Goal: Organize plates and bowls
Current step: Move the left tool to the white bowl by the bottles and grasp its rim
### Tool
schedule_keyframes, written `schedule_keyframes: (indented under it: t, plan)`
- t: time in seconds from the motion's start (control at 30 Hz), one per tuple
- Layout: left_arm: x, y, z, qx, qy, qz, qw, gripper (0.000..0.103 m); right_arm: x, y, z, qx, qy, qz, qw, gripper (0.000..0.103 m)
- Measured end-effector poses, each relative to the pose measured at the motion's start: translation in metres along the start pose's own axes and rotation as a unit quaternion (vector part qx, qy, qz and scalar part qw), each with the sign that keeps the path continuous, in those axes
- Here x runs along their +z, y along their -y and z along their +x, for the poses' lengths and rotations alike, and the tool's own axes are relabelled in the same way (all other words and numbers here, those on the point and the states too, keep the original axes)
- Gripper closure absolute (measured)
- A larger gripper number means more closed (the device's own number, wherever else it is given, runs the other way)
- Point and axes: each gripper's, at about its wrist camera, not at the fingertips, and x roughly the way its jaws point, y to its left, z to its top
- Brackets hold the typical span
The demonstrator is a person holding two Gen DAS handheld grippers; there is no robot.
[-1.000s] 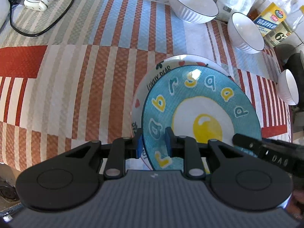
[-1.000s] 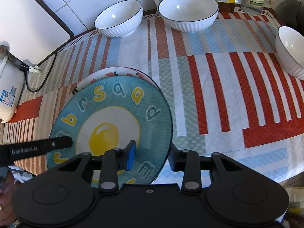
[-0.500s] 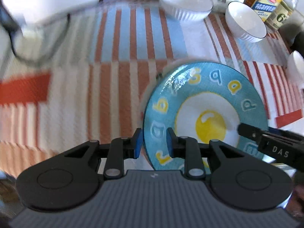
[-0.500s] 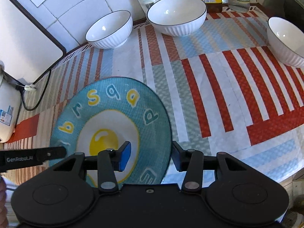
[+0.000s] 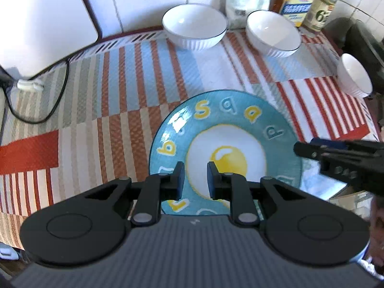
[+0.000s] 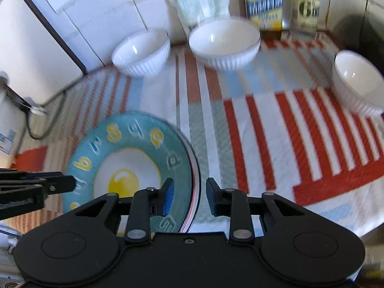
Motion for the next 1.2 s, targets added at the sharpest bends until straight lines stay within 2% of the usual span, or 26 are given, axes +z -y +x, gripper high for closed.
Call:
schedule_keyframes:
  t: [0.1, 0.17, 0.4, 0.47, 0.53, 0.6, 0.67, 0.77, 0.87, 1.0, 1.17, 1.2]
  plan:
    - [0.008, 0.014, -0.016, -0.009, 0.002, 0.014, 0.9999, 0.08, 0.005, 0.013, -0.032, 0.025, 0.031, -0.007, 0.999, 0.061]
    - [0.013, 0.025, -0.027, -0.015, 0.007, 0.024, 0.9996, 0.076, 0.008, 0.022, -0.056, 0.036, 0.058, -0.019, 0.997, 0.056]
    - [0.032, 0.081, -0.061, -0.031, 0.03, 0.06, 0.9973, 0.067, 0.008, 0.064, -0.134, 0.032, 0.149, -0.076, 0.985, 0.045]
    - [0.035, 0.1, -0.068, -0.036, 0.036, 0.065, 0.9966, 0.065, 0.008, 0.079, -0.151, 0.027, 0.163, -0.089, 0.982, 0.039]
    - [0.038, 0.119, -0.073, -0.042, 0.041, 0.068, 0.9959, 0.064, 0.009, 0.093, -0.165, 0.022, 0.174, -0.1, 0.979, 0.037]
    - [0.041, 0.138, -0.077, -0.047, 0.049, 0.075, 0.9949, 0.058, 0.01, 0.109, -0.179, 0.019, 0.179, -0.112, 0.977, 0.033]
    - [0.045, 0.155, -0.079, -0.048, 0.056, 0.076, 0.9943, 0.057, 0.01, 0.123, -0.189, 0.009, 0.178, -0.132, 0.975, 0.032]
    - [0.055, 0.177, -0.078, -0.059, 0.062, 0.071, 0.9938, 0.055, 0.009, 0.137, -0.196, -0.009, 0.182, -0.16, 0.97, 0.027]
    - [0.063, 0.197, -0.075, -0.073, 0.068, 0.066, 0.9928, 0.051, 0.01, 0.152, -0.198, -0.016, 0.18, -0.173, 0.968, 0.015]
    - [0.074, 0.221, -0.062, -0.07, 0.067, 0.057, 0.9936, 0.04, 0.014, 0.167, -0.19, -0.026, 0.182, -0.188, 0.965, 0.014]
    - [0.089, 0.243, -0.044, -0.066, 0.068, 0.048, 0.9943, 0.039, 0.023, 0.18, -0.17, -0.033, 0.171, -0.199, 0.964, 0.013]
    - [0.092, 0.246, -0.04, -0.07, 0.069, 0.045, 0.9942, 0.036, 0.024, 0.182, -0.164, -0.035, 0.171, -0.2, 0.964, 0.012]
